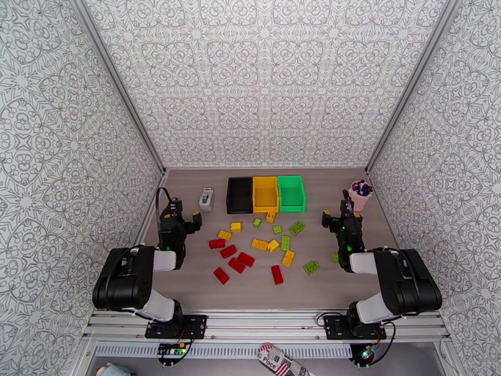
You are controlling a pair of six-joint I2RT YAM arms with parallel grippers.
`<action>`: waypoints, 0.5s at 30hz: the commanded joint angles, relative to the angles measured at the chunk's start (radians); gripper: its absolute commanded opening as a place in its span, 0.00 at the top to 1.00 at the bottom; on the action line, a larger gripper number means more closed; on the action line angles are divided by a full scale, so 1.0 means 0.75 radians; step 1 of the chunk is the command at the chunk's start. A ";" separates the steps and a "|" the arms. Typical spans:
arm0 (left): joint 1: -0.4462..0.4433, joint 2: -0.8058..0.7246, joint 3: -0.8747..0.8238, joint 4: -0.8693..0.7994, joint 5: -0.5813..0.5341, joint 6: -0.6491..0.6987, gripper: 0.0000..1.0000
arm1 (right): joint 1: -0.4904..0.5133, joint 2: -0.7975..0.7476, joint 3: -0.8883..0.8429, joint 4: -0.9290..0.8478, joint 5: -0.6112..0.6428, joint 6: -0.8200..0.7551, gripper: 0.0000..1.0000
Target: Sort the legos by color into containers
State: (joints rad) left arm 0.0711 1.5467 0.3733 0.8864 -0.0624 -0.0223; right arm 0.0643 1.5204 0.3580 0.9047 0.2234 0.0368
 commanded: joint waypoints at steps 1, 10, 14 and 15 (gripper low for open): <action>0.000 -0.007 0.025 -0.018 0.027 0.022 0.01 | -0.013 0.004 0.019 -0.001 -0.011 0.006 0.01; 0.010 -0.007 0.037 -0.042 0.073 0.025 0.01 | -0.030 0.006 0.046 -0.055 -0.140 -0.016 0.01; 0.011 -0.007 0.035 -0.036 0.074 0.024 0.01 | -0.031 0.006 0.044 -0.047 -0.142 -0.017 0.01; 0.010 -0.007 0.033 -0.035 0.075 0.023 0.01 | -0.031 0.004 0.042 -0.045 -0.141 -0.016 0.01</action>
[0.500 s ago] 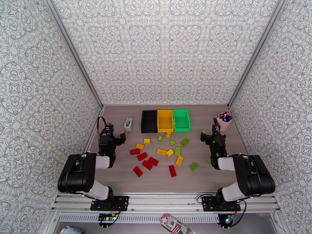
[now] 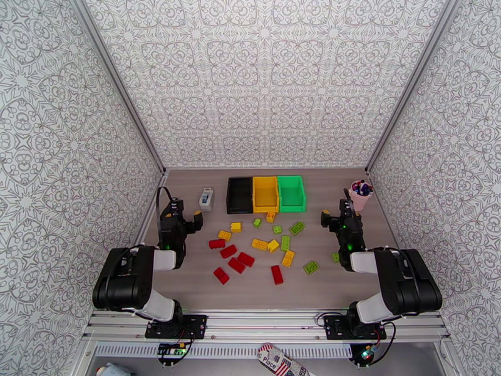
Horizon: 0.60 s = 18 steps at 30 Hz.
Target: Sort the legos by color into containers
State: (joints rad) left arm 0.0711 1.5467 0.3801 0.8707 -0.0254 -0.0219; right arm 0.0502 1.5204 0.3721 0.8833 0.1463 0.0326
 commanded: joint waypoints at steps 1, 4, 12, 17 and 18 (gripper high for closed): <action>0.013 -0.007 0.024 -0.014 0.029 0.023 0.01 | -0.014 0.004 0.021 -0.016 -0.038 -0.011 0.01; 0.013 -0.007 0.021 -0.009 0.028 0.021 0.01 | -0.013 0.002 0.017 -0.010 -0.038 -0.012 0.01; 0.005 -0.007 0.019 -0.005 0.013 0.027 0.01 | -0.014 0.002 0.014 -0.002 -0.034 -0.013 0.01; 0.007 -0.007 0.019 -0.005 0.017 0.025 0.01 | -0.012 0.002 0.015 -0.005 -0.036 -0.013 0.01; 0.009 -0.007 0.019 -0.006 0.023 0.023 0.01 | -0.013 0.003 0.016 -0.006 -0.036 -0.013 0.01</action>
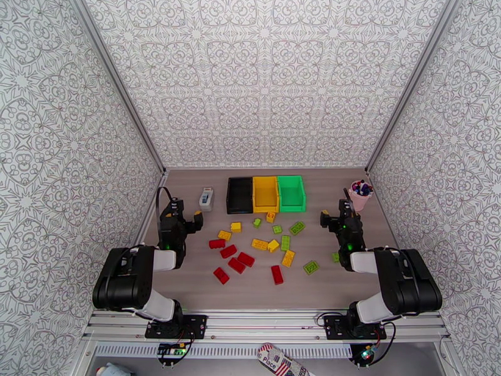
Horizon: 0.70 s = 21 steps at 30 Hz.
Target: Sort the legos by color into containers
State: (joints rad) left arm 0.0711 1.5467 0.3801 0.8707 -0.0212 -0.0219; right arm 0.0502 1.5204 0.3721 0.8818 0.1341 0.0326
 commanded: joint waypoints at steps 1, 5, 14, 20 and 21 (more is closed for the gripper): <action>0.014 -0.007 0.020 -0.007 0.028 0.020 0.01 | -0.013 0.004 0.018 -0.004 -0.020 -0.013 0.01; 0.018 -0.008 0.017 -0.001 0.038 0.016 0.01 | -0.014 -0.002 0.011 0.005 -0.019 -0.014 0.01; -0.089 -0.337 0.195 -0.589 -0.092 0.032 0.01 | -0.013 -0.437 0.147 -0.597 0.177 0.134 0.01; -0.178 -0.661 0.305 -0.941 -0.139 -0.304 0.01 | -0.013 -0.673 0.379 -1.384 0.373 0.640 0.01; -0.165 -0.719 0.319 -1.005 -0.121 -0.406 0.01 | -0.013 -0.696 0.422 -1.506 0.310 0.664 0.01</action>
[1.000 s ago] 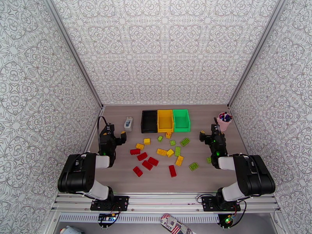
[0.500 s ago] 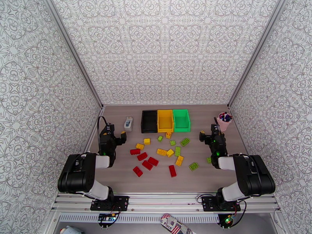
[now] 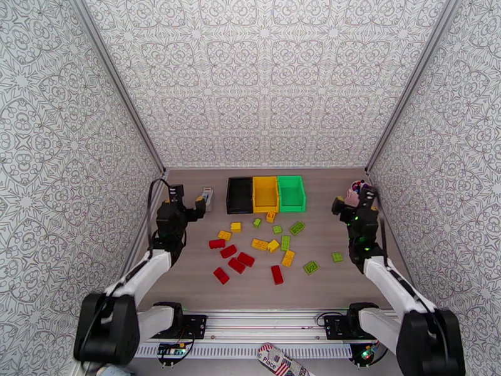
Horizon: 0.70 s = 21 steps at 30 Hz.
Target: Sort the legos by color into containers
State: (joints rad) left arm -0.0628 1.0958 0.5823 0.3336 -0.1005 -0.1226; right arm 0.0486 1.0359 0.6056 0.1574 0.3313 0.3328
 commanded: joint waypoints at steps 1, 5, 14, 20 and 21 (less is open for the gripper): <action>0.033 -0.165 0.063 -0.344 0.011 -0.380 0.01 | -0.012 -0.070 0.138 -0.614 -0.055 0.273 0.03; 0.220 -0.305 0.102 -0.517 0.384 -0.801 0.01 | -0.010 -0.097 0.208 -0.836 -0.496 0.330 0.23; 0.329 -0.462 0.280 -0.869 0.929 -1.016 0.01 | 0.201 -0.044 0.108 -1.080 -0.762 0.474 0.23; -0.338 -0.428 0.481 -1.189 0.498 -0.932 0.01 | 0.380 -0.141 -0.010 -1.142 -0.621 0.635 0.29; -0.483 -0.413 0.469 -1.158 0.393 -0.956 0.00 | 0.402 -0.153 -0.035 -1.142 -0.605 0.667 0.30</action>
State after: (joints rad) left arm -0.2512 0.7662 0.9340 -0.4053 0.3653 -0.8310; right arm 0.3180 0.9531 0.6250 -0.6445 -0.1711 0.7395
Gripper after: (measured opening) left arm 0.994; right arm 0.707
